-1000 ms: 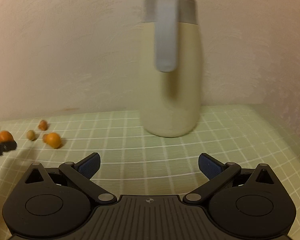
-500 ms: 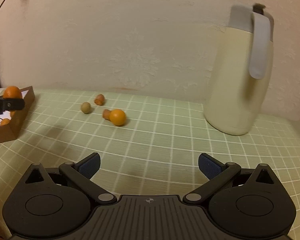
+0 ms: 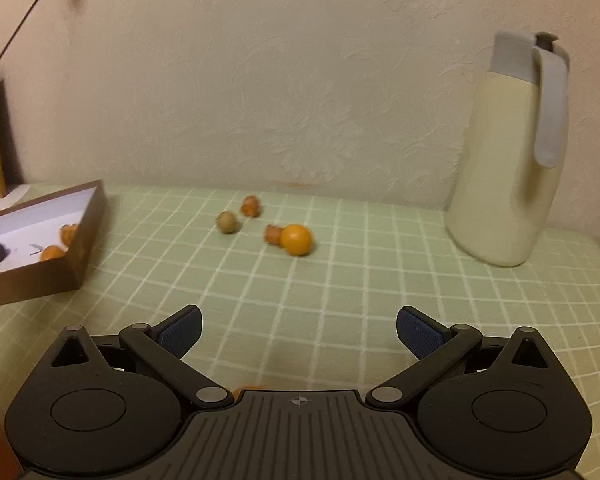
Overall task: Organize fruits
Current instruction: 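Grasp the large mandarin with the left gripper while the right gripper grasps another mandarin, then carry both mandarins over the white box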
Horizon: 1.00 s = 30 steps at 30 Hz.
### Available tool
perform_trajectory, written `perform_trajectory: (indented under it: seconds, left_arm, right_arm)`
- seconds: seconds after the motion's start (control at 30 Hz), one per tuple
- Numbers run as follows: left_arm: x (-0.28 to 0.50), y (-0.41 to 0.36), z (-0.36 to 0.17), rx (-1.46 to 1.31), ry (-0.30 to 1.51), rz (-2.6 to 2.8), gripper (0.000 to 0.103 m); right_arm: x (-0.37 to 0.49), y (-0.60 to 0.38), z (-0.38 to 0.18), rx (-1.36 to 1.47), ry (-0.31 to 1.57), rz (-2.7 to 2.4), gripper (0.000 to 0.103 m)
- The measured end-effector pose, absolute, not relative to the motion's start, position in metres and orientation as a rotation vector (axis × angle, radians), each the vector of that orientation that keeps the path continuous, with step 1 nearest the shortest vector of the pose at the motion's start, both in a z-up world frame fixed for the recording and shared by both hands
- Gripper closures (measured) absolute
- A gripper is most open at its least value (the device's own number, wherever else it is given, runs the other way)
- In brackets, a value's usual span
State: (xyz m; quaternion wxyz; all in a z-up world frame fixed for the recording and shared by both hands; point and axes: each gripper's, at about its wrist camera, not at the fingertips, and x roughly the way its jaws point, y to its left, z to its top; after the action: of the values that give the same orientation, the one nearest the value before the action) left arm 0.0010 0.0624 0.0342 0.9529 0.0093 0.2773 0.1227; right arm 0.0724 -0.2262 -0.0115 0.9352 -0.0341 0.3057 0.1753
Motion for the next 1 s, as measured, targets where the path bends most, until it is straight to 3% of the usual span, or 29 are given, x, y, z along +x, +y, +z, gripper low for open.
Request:
perform_trajectory:
  seconds: [0.4,0.5,0.67,0.73,0.87,0.93,1.0]
  left_arm:
    - [-0.073,0.103,0.043,-0.032,0.539,0.314,0.072]
    - [-0.081,0.105,0.044,-0.04,0.533,0.311,0.072]
    - [-0.084,0.107,0.043,-0.053,0.535,0.309,0.072]
    - [-0.084,0.107,0.042,-0.056,0.537,0.306,0.072]
    - [-0.084,0.109,0.04,-0.062,0.54,0.308,0.072]
    - [-0.084,0.11,0.04,-0.062,0.543,0.311,0.072]
    - [-0.084,0.111,0.038,-0.064,0.545,0.313,0.072]
  right_arm:
    - [0.04,-0.201,-0.021,-0.114,0.637,0.319,0.0]
    - [0.042,-0.199,-0.028,-0.127,0.683,0.33,0.031]
    - [0.049,-0.199,-0.04,-0.134,0.725,0.318,0.035]
    - [0.052,-0.198,-0.044,-0.131,0.747,0.318,0.048]
    - [0.058,-0.198,-0.05,-0.122,0.777,0.311,0.053]
    - [0.062,-0.198,-0.052,-0.117,0.795,0.313,0.07]
    - [0.064,-0.197,-0.053,-0.118,0.797,0.314,0.07]
